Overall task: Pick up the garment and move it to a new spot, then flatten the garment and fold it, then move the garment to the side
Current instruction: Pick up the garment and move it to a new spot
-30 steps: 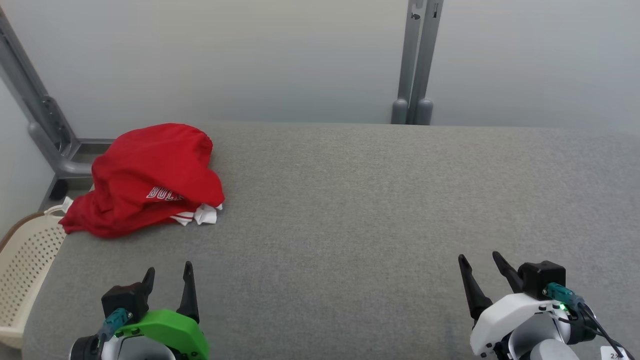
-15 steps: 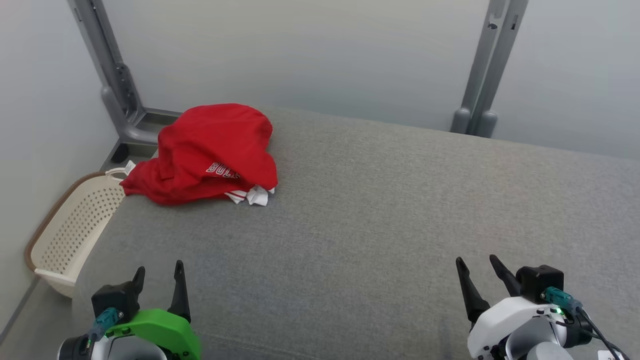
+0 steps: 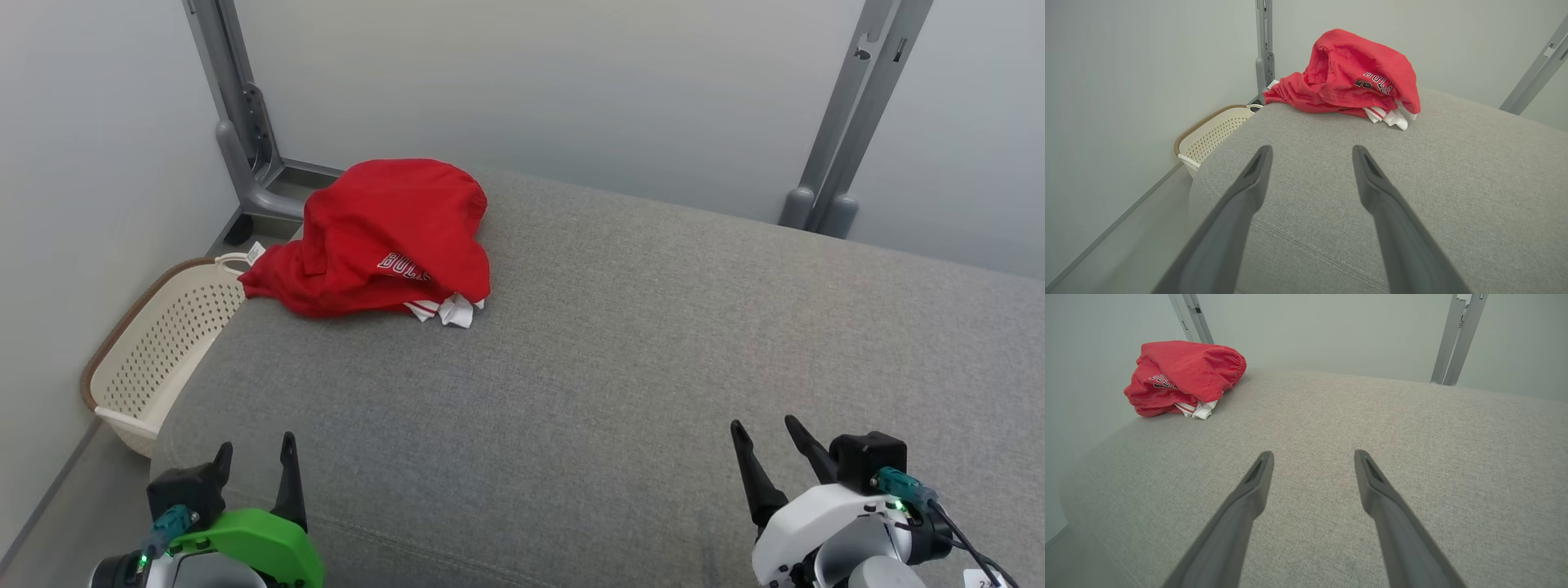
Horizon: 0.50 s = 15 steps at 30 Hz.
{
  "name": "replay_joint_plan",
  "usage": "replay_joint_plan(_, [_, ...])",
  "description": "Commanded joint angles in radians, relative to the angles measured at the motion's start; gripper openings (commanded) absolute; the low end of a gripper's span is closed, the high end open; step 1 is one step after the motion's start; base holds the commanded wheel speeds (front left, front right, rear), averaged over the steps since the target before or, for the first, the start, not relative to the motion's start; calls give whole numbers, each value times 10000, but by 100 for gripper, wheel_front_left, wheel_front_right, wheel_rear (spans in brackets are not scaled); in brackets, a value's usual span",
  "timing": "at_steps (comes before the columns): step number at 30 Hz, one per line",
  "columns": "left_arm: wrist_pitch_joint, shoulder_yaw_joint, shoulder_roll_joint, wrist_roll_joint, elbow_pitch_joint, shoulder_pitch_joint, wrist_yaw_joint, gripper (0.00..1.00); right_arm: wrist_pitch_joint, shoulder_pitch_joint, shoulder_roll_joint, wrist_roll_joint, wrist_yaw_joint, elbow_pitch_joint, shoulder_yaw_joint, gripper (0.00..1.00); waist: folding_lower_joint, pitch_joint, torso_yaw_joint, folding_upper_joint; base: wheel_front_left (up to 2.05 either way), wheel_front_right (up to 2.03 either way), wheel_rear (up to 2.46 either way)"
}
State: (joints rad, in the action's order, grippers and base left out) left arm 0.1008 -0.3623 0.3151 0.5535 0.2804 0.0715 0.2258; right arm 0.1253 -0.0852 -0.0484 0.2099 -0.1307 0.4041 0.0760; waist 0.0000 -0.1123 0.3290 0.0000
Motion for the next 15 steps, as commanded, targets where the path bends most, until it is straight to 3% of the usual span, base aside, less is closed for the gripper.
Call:
replay_joint_plan(1, [-116,-78,54,21,20,14,-43,100,78,-43,-37,58,-1,26,21,100,0,-4,-7,0,0,0,0])
replay_joint_plan(5, [-608,-203,86,93,216,523,-228,100,40,-8,-37,-35,-1,-25,5,100,0,39,10,0,0,0,0])
replay_joint_plan(9, [-1910,-404,42,388,876,1629,-534,100,-114,-39,-39,-191,-1,-254,32,100,0,244,-19,0,0,0,0])
replay_joint_plan(15, [-3649,-578,-237,609,1995,3687,-653,100,-528,-29,-39,-424,-1,-881,238,100,0,779,-280,0,0,0,0])
